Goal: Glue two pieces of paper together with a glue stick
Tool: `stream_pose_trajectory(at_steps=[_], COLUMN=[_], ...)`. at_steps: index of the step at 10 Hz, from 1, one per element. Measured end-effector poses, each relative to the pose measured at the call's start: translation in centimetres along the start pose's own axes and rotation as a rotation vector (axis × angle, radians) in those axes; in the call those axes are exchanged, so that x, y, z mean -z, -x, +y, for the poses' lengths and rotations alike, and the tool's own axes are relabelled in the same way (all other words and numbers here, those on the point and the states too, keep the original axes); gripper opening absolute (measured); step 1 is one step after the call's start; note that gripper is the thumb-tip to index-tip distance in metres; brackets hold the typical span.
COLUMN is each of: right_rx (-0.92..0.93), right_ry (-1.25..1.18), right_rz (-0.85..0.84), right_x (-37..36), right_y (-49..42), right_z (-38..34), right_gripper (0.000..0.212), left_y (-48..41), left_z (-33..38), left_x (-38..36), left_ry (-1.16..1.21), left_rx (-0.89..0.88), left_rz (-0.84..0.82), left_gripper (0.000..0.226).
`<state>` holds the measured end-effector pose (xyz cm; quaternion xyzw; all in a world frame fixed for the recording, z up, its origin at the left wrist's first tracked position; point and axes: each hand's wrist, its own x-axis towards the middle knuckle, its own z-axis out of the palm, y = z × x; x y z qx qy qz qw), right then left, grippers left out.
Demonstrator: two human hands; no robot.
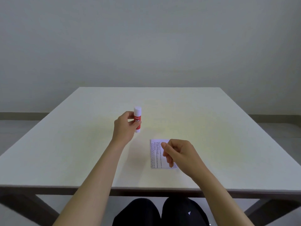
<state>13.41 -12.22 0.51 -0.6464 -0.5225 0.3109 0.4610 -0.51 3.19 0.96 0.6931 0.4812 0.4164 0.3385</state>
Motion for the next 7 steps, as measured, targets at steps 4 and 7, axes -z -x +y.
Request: stream_pose_trajectory(at_steps=[4,7], right_rx=[-0.011,-0.04], right_ry=[0.006,0.035], right_rz=[0.01,-0.027], right_x=[0.4,0.1], right_y=[0.9,1.6], right_z=[-0.3,-0.3], right_gripper=[0.039,0.036], left_y=[0.9,1.0], left_z=[-1.4,-2.0], left_x=[-1.1,-1.3], left_ry=[0.023,0.04], left_rx=[0.021,0.074], left_rz=[0.019,-0.007], left_gripper=[0.014,0.022])
